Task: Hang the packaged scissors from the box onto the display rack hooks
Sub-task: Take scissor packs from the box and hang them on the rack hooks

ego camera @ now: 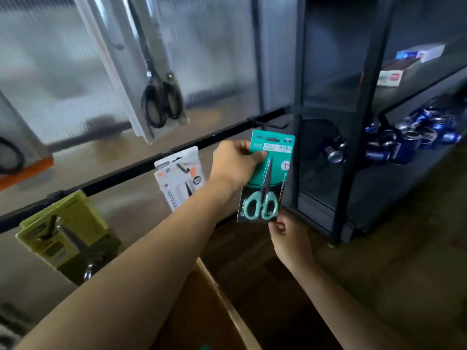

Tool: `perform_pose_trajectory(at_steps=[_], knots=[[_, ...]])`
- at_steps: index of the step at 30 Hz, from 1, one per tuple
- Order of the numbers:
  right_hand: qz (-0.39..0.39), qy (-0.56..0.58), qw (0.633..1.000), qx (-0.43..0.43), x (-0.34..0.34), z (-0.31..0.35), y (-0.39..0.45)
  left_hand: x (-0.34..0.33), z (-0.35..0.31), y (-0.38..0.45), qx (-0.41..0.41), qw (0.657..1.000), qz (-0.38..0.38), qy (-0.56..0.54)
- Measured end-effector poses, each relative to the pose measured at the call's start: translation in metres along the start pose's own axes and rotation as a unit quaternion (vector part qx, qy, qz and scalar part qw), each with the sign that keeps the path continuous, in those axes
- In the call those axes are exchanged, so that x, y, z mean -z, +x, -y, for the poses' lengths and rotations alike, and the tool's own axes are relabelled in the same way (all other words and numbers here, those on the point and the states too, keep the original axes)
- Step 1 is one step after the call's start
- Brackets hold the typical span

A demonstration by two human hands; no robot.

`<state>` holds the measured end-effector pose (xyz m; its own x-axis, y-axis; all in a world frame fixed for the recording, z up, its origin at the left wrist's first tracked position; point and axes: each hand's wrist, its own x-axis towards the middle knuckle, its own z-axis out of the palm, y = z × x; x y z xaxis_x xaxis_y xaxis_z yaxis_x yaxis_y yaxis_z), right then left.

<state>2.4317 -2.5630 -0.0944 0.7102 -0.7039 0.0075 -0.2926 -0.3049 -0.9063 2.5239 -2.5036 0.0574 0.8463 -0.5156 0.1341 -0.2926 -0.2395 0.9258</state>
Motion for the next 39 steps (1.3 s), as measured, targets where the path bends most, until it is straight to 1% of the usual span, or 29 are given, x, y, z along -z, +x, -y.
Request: perform_pose_trajectory(at_steps=[3, 7, 11, 16, 20, 23, 29, 34, 39], knots=[[-0.013, 0.005, 1.0, -0.016, 0.016, -0.01, 0.015, -0.031, -0.011, 0.027, 0.011, 1.0, -0.008, -0.01], [-0.032, -0.002, 0.999, -0.019, 0.03, -0.018, 0.033, -0.054, -0.015, 0.053, 0.027, 0.999, -0.02, -0.035], [-0.033, -0.015, 0.999, -0.027, 0.034, -0.027, 0.041, -0.057, -0.004, 0.064, 0.042, 0.998, -0.034, -0.039], [-0.032, -0.011, 0.999, -0.04, 0.03, -0.035, 0.046, -0.052, 0.005, 0.072, 0.056, 0.998, -0.021, -0.035], [-0.023, 0.012, 0.998, -0.058, 0.026, -0.039, 0.046, -0.054, 0.001, 0.076, 0.036, 0.999, -0.01, -0.028], [-0.019, 0.022, 0.998, -0.064, 0.021, -0.042, 0.047, -0.059, 0.002, 0.078, 0.017, 1.0, -0.011, 0.002], [-0.006, 0.022, 0.997, -0.07, 0.014, -0.046, 0.047, -0.058, 0.018, 0.092, 0.028, 0.995, -0.05, 0.077], [0.008, 0.009, 0.998, -0.066, 0.01, -0.049, 0.045, -0.051, 0.026, 0.114, 0.06, 0.989, -0.1, 0.085], [0.009, -0.007, 0.999, -0.053, 0.009, -0.048, 0.046, -0.046, 0.034, 0.132, 0.093, 0.985, -0.129, 0.07]])
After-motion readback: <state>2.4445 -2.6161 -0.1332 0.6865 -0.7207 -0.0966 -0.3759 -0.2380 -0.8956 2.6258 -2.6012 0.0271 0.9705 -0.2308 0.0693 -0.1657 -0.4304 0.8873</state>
